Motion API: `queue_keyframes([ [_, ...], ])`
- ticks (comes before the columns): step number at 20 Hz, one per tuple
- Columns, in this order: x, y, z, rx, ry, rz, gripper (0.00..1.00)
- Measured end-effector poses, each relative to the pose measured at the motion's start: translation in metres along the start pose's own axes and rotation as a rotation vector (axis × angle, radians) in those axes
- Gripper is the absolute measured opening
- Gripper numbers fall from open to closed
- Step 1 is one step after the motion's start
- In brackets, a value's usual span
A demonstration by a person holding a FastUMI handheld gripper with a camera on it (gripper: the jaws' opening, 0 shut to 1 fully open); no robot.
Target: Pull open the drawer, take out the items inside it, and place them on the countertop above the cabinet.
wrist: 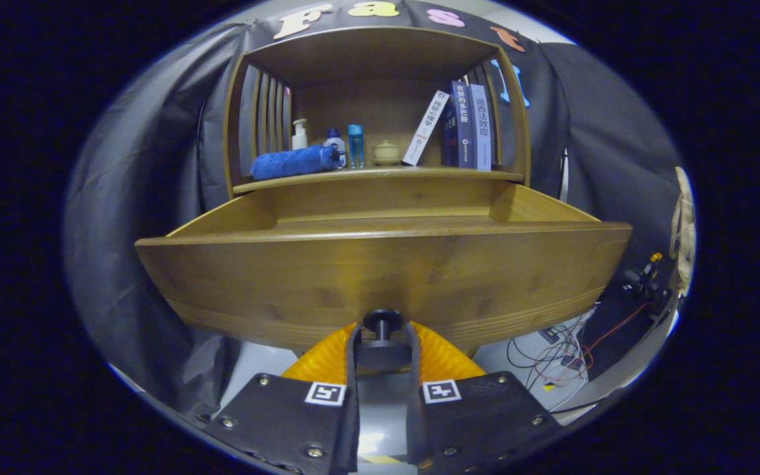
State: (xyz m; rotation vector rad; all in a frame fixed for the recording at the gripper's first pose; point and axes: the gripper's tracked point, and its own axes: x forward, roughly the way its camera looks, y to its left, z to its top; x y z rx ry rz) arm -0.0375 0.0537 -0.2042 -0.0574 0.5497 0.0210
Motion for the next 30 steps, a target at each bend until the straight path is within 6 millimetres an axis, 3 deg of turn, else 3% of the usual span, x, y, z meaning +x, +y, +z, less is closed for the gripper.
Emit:
queue_keyframes([
  [7,-0.018,0.002,-0.010,0.062,0.039,0.003,0.29],
  [9,-0.020,0.003,-0.011,0.098,0.069,0.019,0.37],
  [12,-0.027,0.004,-0.010,0.149,0.110,0.019,0.40],
  [14,-0.036,0.007,0.002,0.153,0.106,0.036,0.44],
  [16,-0.041,0.019,0.002,0.173,0.138,0.085,0.63],
  [19,-0.048,0.022,-0.006,0.198,0.217,0.091,0.92],
  [20,-0.055,0.018,0.000,0.202,0.212,0.083,1.00],
  [24,-0.068,0.013,0.020,0.163,0.179,0.067,1.00],
  [30,-0.073,0.001,0.081,0.095,0.091,0.024,1.00],
])
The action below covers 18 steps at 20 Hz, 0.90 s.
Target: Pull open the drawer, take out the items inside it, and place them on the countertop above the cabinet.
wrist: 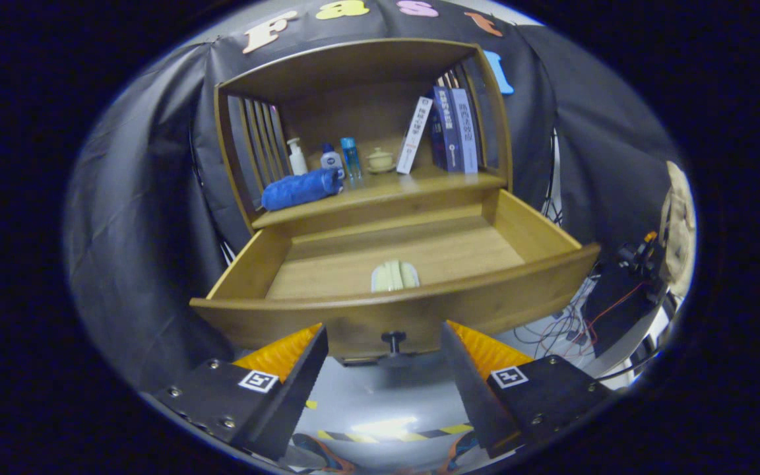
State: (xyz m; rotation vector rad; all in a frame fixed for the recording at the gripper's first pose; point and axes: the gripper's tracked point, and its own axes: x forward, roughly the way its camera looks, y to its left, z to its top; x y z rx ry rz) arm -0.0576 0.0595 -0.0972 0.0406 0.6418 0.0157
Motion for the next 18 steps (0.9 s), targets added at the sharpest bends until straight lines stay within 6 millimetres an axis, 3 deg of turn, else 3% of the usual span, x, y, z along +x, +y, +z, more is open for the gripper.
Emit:
queue_keyframes([
  [3,0.011,0.001,0.024,-0.034,-0.009,-0.030,1.00],
  [9,0.052,0.006,0.046,-0.072,0.018,-0.059,1.00],
  [12,0.082,0.009,0.040,-0.109,0.080,-0.065,1.00],
  [18,0.140,-0.006,0.020,-0.074,0.283,-0.104,1.00],
])
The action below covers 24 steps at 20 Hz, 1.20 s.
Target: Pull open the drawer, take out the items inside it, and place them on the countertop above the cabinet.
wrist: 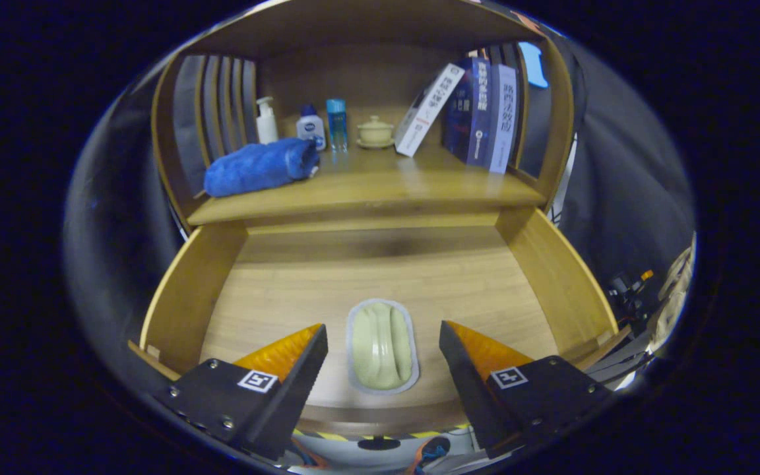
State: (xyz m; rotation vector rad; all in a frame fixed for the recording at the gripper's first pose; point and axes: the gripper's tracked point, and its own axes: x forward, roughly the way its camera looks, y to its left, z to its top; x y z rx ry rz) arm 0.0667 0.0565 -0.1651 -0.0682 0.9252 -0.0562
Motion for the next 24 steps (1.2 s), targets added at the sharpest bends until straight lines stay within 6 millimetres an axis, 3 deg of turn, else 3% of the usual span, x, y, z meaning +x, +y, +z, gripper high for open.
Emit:
queue_keyframes([
  [4,0.040,-0.003,-0.014,0.026,0.109,-0.008,1.00],
  [7,0.040,0.002,-0.016,0.045,0.101,0.001,0.46],
  [9,0.042,-0.001,-0.023,0.031,0.117,-0.015,0.47],
  [11,0.042,-0.006,-0.013,0.117,0.078,-0.013,0.07],
  [13,0.031,0.000,-0.003,0.157,0.051,0.035,0.07],
  [17,0.002,-0.010,0.026,0.177,-0.031,0.054,0.07],
  [24,-0.063,-0.017,0.103,0.113,-0.244,0.043,0.07],
])
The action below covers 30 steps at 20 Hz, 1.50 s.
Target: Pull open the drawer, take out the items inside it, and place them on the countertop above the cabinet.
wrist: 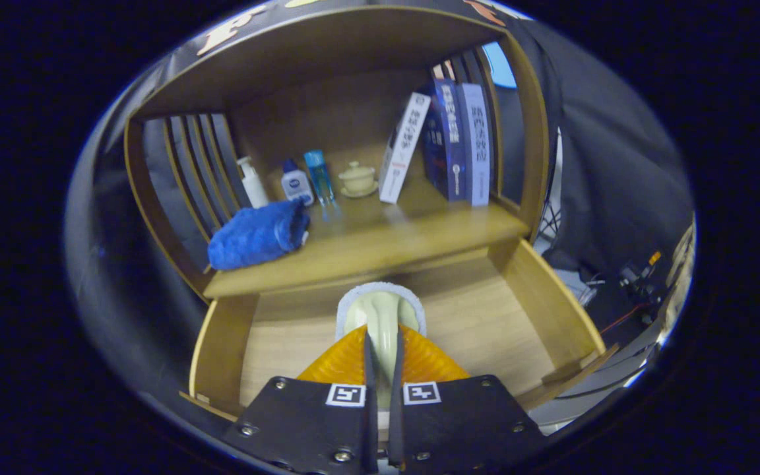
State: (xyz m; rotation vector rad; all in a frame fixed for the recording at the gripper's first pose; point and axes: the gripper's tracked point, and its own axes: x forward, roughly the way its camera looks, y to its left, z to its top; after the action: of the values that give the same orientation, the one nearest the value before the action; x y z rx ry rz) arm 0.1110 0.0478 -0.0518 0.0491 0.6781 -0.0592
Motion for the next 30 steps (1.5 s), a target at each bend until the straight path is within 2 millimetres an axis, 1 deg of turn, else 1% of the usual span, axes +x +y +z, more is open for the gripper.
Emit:
queue_keyframes([
  [1,-0.004,0.002,0.013,-0.020,-0.036,-0.003,0.07],
  [4,-0.015,0.022,0.052,-0.078,-0.142,0.020,0.07],
  [6,-0.021,0.031,0.071,-0.102,-0.204,0.024,0.07],
  [10,-0.022,0.053,0.111,-0.128,-0.328,0.034,0.07],
  [11,-0.016,0.056,0.116,-0.129,-0.342,0.031,0.07],
  [13,0.000,0.061,0.124,-0.120,-0.351,0.031,0.07],
  [14,0.011,0.063,0.126,-0.122,-0.346,0.026,0.07],
  [16,0.037,0.064,0.125,-0.134,-0.317,0.008,0.07],
  [18,0.067,0.069,0.118,-0.125,-0.287,0.004,0.07],
  [22,0.126,0.071,0.096,-0.085,-0.214,0.000,0.07],
  [24,0.152,0.068,0.085,-0.063,-0.165,-0.014,0.07],
  [26,0.167,0.066,0.095,-0.032,-0.213,-0.016,0.07],
  [30,0.193,0.064,0.101,-0.001,-0.215,-0.022,0.08],
])
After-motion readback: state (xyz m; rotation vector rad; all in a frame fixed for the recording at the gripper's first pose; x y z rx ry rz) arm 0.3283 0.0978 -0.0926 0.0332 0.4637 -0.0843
